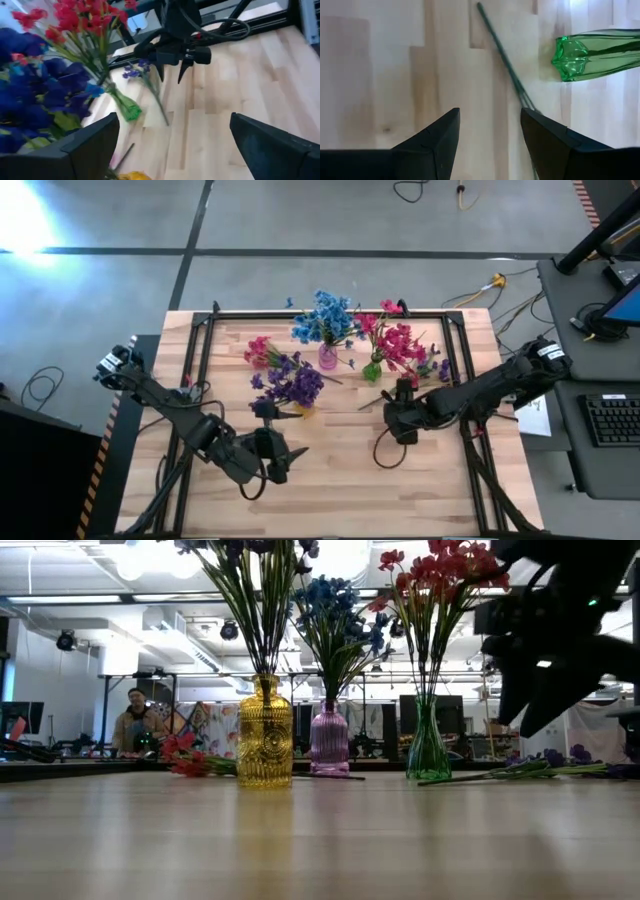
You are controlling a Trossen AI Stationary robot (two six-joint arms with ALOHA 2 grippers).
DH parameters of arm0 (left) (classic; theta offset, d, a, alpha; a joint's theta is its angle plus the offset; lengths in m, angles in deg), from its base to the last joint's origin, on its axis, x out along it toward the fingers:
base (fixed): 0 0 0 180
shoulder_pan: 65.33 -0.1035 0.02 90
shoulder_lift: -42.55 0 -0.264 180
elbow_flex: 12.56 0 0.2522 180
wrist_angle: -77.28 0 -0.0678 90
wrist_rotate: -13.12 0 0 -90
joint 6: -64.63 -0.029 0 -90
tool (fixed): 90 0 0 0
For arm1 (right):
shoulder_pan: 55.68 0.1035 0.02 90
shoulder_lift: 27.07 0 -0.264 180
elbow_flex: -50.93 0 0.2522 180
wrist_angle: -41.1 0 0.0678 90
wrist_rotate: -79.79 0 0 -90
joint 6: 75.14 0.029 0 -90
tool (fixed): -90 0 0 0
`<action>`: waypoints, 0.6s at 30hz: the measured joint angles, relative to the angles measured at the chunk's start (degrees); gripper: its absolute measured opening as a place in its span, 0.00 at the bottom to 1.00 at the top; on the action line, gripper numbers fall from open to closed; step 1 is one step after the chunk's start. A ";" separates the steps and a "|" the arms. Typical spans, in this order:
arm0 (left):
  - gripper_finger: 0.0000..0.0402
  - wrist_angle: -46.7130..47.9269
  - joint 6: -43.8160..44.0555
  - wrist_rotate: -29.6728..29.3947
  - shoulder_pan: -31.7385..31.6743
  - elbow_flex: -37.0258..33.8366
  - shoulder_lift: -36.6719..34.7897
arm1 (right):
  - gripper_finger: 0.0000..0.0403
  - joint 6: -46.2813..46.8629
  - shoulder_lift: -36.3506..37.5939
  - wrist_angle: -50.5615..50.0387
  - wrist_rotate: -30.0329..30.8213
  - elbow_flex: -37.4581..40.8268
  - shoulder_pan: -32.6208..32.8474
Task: Sort flowers into vase by color
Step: Put the violet flowers into the yellow vase
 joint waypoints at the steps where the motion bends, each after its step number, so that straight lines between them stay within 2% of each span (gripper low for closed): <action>1: 0.90 0.25 0.02 -0.24 0.00 0.00 0.00 | 0.50 -0.81 -0.50 0.82 0.02 -0.01 -0.93; 7: 0.90 3.59 2.82 -0.45 0.00 0.00 0.02 | 0.50 -7.50 -5.95 8.10 0.04 0.01 -5.58; 18: 0.90 10.41 11.16 -0.40 0.00 0.00 -0.02 | 0.50 -16.12 -13.86 9.25 0.00 -0.21 -9.08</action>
